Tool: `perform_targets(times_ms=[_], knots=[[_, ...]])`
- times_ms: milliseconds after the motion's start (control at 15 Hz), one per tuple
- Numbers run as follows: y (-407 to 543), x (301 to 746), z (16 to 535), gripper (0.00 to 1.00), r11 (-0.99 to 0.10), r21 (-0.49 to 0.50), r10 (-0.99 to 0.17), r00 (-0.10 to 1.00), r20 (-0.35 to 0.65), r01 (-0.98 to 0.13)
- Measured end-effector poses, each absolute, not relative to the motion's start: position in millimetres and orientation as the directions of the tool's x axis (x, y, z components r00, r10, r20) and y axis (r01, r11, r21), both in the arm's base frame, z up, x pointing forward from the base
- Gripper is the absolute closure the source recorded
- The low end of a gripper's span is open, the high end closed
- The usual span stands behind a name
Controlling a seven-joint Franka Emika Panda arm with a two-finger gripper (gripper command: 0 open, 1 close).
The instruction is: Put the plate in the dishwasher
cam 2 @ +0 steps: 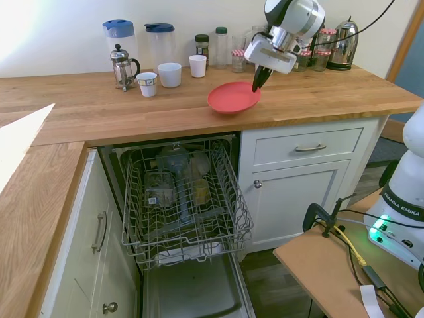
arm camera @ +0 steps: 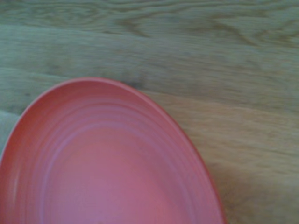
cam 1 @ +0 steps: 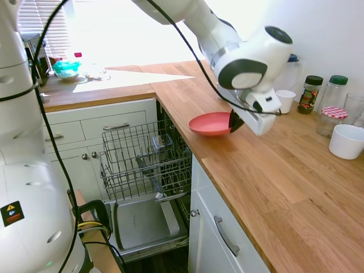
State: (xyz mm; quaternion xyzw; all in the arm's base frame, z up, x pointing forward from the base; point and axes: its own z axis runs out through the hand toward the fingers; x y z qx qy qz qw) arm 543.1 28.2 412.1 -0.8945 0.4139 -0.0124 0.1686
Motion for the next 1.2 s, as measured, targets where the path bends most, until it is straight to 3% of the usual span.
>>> perform_targets(times_ms=[267, 533, 867, 1200], knots=[[143, 500, 474, 1.00, -0.751, -0.190, -0.650, 0.759, 0.045, -0.632], [278, 455, 477, 1.00, -0.872, -0.059, -0.488, 0.853, 0.185, -0.486], [435, 354, 384, 1.00, -0.957, 0.111, -0.199, 0.883, 0.424, -0.269], [481, 306, 303, 1.00, -0.970, 0.218, 0.064, 0.756, 0.651, -0.105]])
